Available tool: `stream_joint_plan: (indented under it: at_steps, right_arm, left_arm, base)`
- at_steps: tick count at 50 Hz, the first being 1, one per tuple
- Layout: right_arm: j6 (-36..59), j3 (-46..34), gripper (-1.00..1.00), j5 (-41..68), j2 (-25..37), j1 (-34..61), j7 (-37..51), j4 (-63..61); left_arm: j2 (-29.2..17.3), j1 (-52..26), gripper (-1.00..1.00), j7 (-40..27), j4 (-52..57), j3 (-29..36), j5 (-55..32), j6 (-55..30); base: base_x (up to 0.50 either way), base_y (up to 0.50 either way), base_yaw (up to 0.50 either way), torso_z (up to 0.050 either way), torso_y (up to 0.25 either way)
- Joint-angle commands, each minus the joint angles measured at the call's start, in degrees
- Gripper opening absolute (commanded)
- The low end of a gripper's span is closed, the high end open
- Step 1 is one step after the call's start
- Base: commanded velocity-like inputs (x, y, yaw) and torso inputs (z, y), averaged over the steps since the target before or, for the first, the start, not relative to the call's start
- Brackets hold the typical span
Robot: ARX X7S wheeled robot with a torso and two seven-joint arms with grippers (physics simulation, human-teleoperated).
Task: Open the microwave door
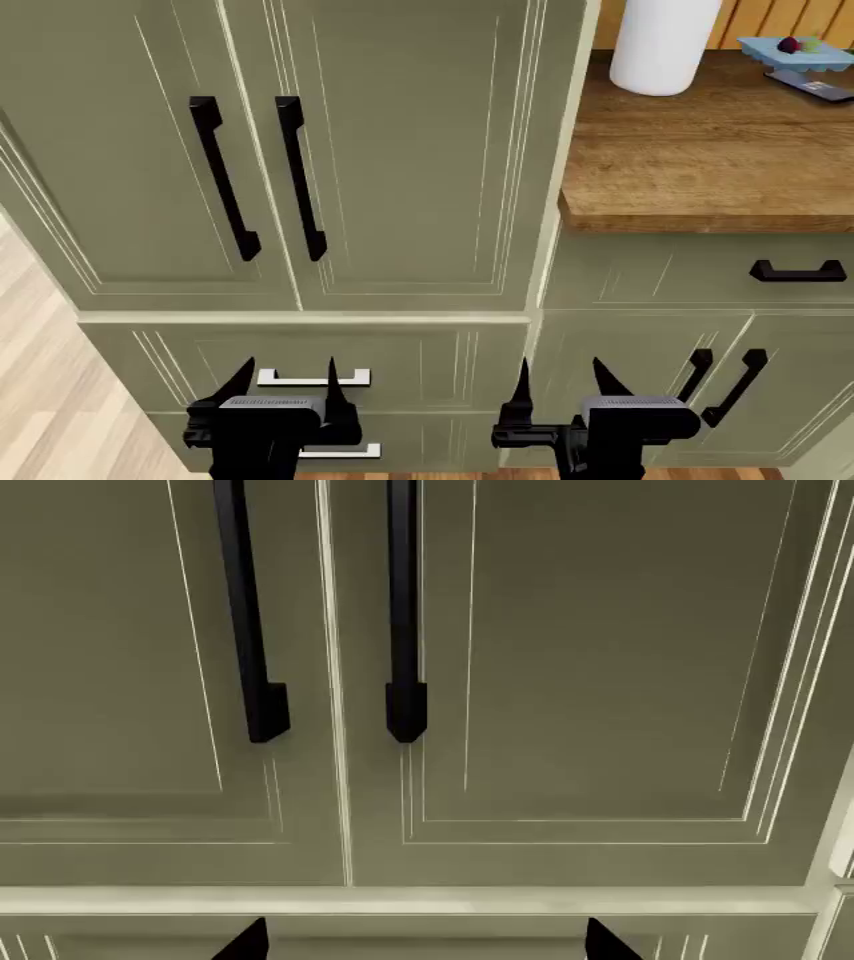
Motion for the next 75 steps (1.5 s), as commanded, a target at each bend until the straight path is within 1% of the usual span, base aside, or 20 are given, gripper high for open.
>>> stream_joint_plan:
  at_steps: [1, 7, 9, 17, 22, 28, 33, 38, 46, 54, 56, 59, 66, 75]
  right_arm:
    - [-0.27, -1.11, 1.0, 1.14, 0.86, -0.13, 1.0, 0.25]
    - [-0.95, -2.44, 1.0, 3.39, 1.76, 0.78, 2.2, 2.59]
    - [-0.87, -2.85, 1.0, 3.79, 1.99, 0.96, 2.51, 2.85]
    - [-0.83, -4.2, 1.0, 4.43, 2.63, 1.79, 3.67, 2.38]
    - [-0.9, -4.85, 1.0, 4.75, 3.23, 2.59, 4.24, 1.91]
    - [-1.15, -5.48, 1.0, 4.66, 3.87, 3.93, 5.09, 0.28]
    - [-0.16, -5.52, 1.0, 4.19, 4.75, 6.48, 6.12, -4.3]
    - [3.94, -4.89, 1.0, 3.65, 6.22, 10.14, 7.41, -12.97]
    - [13.57, -5.07, 1.0, 2.49, 8.12, 18.59, 8.29, -24.22]
    - [26.23, -6.83, 1.0, 1.27, 9.26, 32.25, 7.67, -32.64]
    - [28.22, -6.94, 1.0, 1.19, 9.21, 34.78, 7.77, -33.3]
    - [30.34, -6.96, 1.0, 1.32, 9.34, 37.67, 7.66, -33.89]
    - [35.02, -5.99, 1.0, 1.29, 10.03, 43.83, 7.96, -37.34]
    - [38.35, -3.66, 1.0, 1.17, 10.67, 47.32, 9.3, -42.52]
  left_arm:
    - [-0.9, -0.27, 1.0, -1.06, -0.73, 1.06, -0.87, 0.52]
    - [-2.06, -0.99, 1.0, -2.57, 0.98, 2.97, -1.26, -0.28]
    - [-2.13, -0.71, 1.0, -2.06, 2.16, 2.85, -3.38, 0.49]
    - [-3.41, -1.43, 1.0, -2.61, 0.82, 3.79, -3.97, 3.97]
    - [-4.08, -1.69, 1.0, -3.17, 1.44, 4.41, -3.75, 4.33]
    - [-5.09, -2.25, 1.0, -4.07, 6.42, 4.71, -3.4, 2.95]
    - [-6.56, -5.04, 1.0, -5.07, 13.5, 4.79, -1.9, -0.3]
    - [-8.06, -10.29, 1.0, -4.95, 21.96, 5.04, -1.06, -6.93]
    - [-10.24, -23.91, 1.0, -3.91, 32.69, 3.73, -2.19, -20.32]
    - [-11.93, -41.67, 1.0, -2.38, 37.36, 2.79, -3.65, -32.99]
    - [-12.11, -46.37, 1.0, -2.05, 37.46, 2.22, -4.43, -35.8]
    - [-12.6, -51.27, 1.0, -1.74, 37.29, 1.99, -4.81, -38.13]
    - [-13.82, -57.09, 1.0, -1.68, 38.51, 0.66, -5.28, -41.37]
    - [-14.94, -57.59, 1.0, -2.04, 39.34, -0.57, -5.25, -41.9]
  base:
    - [0.0, 0.0, 0.0, 0.0, 0.0]
    - [0.0, 0.0, 0.0, 0.0, 0.0]
    - [0.0, 0.0, 0.0, 0.0, 0.0]
    - [0.0, 0.0, 0.0, 0.05, 0.0]
    - [0.0, 0.0, 0.0, 0.05, 0.0]
    - [0.0, 0.0, 0.0, 0.05, 0.0]
    - [0.0, 0.0, 0.0, 0.05, 0.0]
    - [0.0, 0.0, 0.0, 0.05, 0.0]
    - [0.0, 0.0, 0.0, 0.047, 0.0]
    - [0.0, 0.0, 0.0, 0.002, 0.0]
    - [0.0, 0.0, 0.0, 0.0, 0.0]
    - [0.0, 0.0, 0.0, 0.0, 0.0]
    - [0.0, 0.0, 0.0, 0.0, 0.0]
    - [0.0, 0.0, 0.0, 0.0, 0.0]
